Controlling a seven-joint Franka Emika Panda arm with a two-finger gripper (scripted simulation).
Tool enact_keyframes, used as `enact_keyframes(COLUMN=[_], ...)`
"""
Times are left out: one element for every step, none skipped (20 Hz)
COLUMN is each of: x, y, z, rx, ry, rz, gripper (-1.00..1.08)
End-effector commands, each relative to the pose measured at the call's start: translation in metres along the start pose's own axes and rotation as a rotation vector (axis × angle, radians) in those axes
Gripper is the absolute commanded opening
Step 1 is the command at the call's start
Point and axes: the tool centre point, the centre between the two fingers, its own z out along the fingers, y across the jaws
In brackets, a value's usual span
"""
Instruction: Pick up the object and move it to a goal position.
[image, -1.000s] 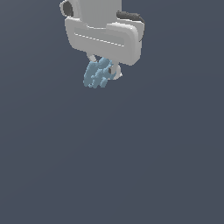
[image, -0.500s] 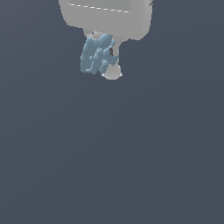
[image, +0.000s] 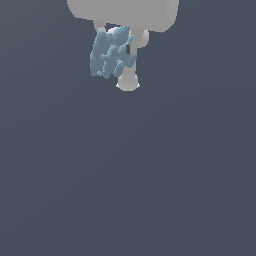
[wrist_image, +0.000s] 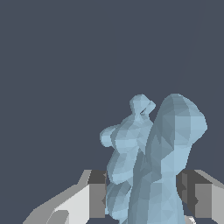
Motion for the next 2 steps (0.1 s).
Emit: enact_keyframes(x=[0.0004, 0.0004], y=[-0.0004, -0.0004], z=[-0.0015, -0.0015], rx=[0.000, 0.000], ry=[0.000, 0.000], rz=[0.000, 0.000], gripper=[-1.00, -1.00])
